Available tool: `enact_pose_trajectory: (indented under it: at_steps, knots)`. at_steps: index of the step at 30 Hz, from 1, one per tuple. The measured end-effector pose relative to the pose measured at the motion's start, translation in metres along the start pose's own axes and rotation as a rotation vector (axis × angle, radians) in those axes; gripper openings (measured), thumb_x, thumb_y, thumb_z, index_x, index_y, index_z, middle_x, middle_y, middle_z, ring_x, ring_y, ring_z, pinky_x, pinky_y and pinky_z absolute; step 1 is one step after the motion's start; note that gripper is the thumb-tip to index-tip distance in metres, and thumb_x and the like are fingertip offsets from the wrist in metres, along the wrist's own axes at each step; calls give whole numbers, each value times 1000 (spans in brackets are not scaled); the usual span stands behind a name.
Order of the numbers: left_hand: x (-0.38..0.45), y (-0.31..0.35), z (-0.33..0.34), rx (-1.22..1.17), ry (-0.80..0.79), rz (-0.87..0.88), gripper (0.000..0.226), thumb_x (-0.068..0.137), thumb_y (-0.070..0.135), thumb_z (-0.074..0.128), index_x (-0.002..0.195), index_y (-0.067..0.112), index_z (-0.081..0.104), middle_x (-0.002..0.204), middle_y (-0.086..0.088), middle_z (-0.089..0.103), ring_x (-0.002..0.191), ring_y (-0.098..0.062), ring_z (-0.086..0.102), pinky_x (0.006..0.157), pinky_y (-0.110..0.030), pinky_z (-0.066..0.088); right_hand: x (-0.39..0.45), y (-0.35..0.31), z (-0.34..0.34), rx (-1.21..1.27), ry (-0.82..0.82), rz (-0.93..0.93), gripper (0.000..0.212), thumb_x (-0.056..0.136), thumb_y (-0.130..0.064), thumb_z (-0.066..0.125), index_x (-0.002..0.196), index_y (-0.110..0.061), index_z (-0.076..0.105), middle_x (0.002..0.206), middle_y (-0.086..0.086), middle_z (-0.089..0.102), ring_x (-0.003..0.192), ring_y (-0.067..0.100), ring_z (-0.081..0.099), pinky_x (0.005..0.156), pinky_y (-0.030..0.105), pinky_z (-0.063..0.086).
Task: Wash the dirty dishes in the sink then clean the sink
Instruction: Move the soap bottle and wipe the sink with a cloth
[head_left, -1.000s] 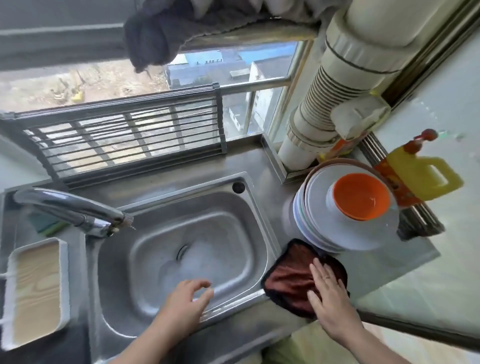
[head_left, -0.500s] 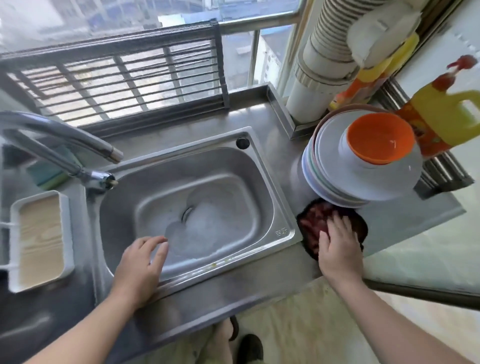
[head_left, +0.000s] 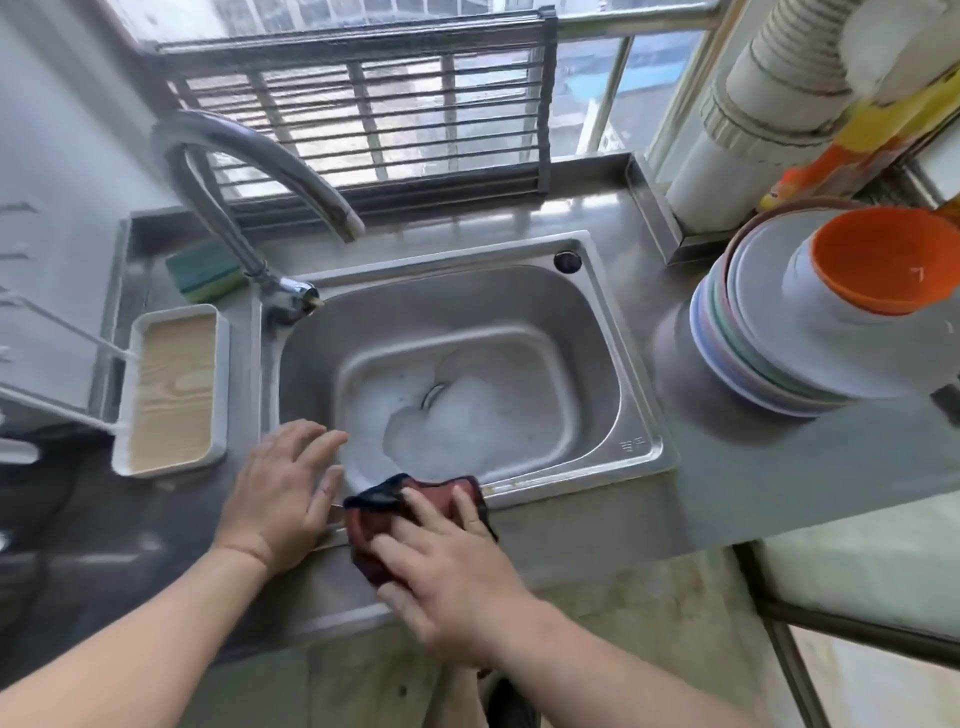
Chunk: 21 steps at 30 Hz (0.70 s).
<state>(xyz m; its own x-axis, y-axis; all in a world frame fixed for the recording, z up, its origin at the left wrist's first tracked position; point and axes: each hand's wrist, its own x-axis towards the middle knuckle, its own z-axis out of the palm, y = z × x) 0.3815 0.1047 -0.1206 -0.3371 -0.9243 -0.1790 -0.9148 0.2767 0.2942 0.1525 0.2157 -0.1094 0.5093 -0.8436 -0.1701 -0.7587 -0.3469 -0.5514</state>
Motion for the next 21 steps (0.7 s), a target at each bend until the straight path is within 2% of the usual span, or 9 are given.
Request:
enact_pose_trajectory:
  at_steps: [2,4,7,9,11,13,16,18,21]
  knots:
    - [3,-3,7,-17,29,-13,56,98,42,38,127,7,72,127,-17,64,122,-43,59,108,-57,47,28,-31,36,-194,-43,1,69,94,-58,54,152,-21,43,164,3,40,161,27,16,125,64,11]
    - [3,-5,11,-18,44,-17,57,98,40,38,125,5,72,124,-19,67,118,-44,62,108,-58,48,33,-41,50,-331,1,73,80,89,-71,50,154,-26,44,164,0,42,159,25,24,125,57,25]
    - [1,-4,12,48,38,11,56,97,42,38,127,8,71,124,-16,66,119,-43,59,108,-57,45,-1,-5,33,-316,90,15,52,96,-64,46,141,-37,52,164,-10,41,158,20,27,127,52,23]
    - [0,-3,10,65,21,10,58,97,45,36,128,11,71,125,-14,65,120,-42,58,108,-57,44,-48,43,8,-265,135,27,30,99,-47,51,123,-33,60,164,-12,41,158,20,27,124,49,22]
    - [1,-2,8,76,-8,-1,60,97,47,34,128,12,71,126,-13,64,121,-41,57,110,-56,42,-98,100,-24,-207,183,161,19,92,-31,55,108,-27,64,162,-14,44,158,19,27,122,50,25]
    - [3,0,5,106,-40,3,61,96,48,33,128,15,72,127,-11,65,122,-39,56,111,-55,41,-134,153,-62,-133,227,426,22,83,-24,52,101,-20,64,160,-11,46,157,18,25,119,59,29]
    - [4,6,0,161,-82,25,60,95,48,33,127,19,73,125,-8,66,120,-37,57,109,-54,41,-153,193,-98,-143,334,667,49,79,-28,38,110,-4,67,153,15,54,152,33,34,115,68,35]
    - [4,7,-3,182,-103,22,59,94,48,33,127,21,74,125,-6,66,120,-36,58,108,-54,41,-142,191,-88,-246,368,582,58,79,-24,41,118,10,68,142,33,57,143,45,41,107,73,43]
    - [5,10,-6,182,-119,2,59,94,48,32,127,23,74,126,-5,66,122,-35,57,110,-54,40,-110,135,-47,-295,368,376,41,80,-20,52,111,-4,74,150,18,57,144,48,45,108,68,44]
